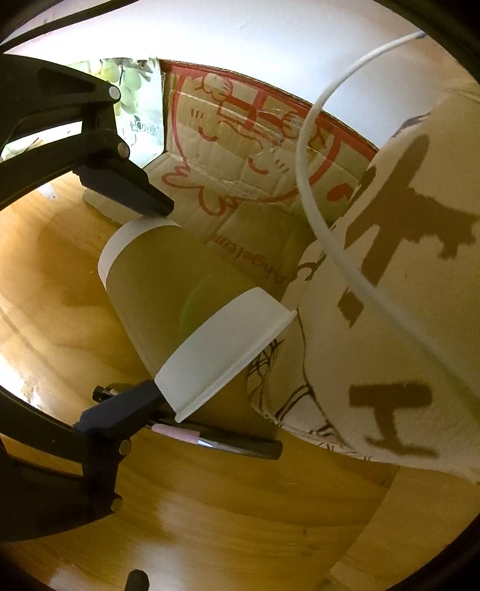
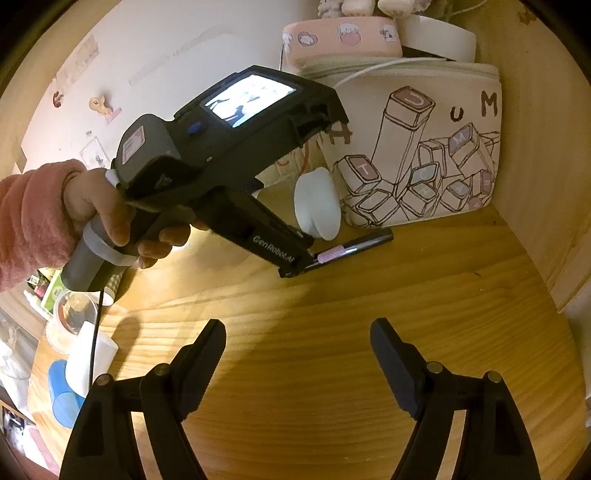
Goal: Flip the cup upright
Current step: 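Close the left gripper around the body of the brown-sleeved cup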
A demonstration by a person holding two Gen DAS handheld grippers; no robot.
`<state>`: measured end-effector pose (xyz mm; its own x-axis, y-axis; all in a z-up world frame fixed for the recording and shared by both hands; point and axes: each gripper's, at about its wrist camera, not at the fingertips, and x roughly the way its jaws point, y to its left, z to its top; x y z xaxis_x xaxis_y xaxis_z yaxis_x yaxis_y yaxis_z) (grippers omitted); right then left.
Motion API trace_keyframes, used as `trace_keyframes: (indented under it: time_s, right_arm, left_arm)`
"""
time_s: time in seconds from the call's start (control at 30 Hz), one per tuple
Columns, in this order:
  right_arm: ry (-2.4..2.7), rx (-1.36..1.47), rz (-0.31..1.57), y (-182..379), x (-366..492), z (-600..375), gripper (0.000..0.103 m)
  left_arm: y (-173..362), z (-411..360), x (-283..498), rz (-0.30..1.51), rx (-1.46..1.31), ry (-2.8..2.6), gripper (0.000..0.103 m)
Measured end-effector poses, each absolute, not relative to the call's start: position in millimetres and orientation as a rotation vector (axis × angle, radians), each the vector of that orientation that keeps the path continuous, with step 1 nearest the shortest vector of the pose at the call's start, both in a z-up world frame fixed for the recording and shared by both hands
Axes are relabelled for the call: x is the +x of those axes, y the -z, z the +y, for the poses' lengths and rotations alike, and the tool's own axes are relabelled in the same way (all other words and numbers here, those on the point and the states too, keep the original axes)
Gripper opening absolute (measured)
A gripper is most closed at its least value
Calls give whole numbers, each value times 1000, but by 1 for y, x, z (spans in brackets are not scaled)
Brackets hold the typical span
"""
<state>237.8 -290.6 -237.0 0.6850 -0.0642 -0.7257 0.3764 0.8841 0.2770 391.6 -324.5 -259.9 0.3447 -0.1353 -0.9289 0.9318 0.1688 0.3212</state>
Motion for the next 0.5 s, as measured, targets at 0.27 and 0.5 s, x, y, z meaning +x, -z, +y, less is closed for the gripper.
trace_keyframes:
  time_s: [0.27,0.5]
  right_arm:
    - [242,433,792,239,243,-290,81]
    - [229,406,782,234,245,-284,81]
  left_arm:
    - [257,-307,392,897,1121,933,77]
    - [256,-296,384,869,1150,948,67]
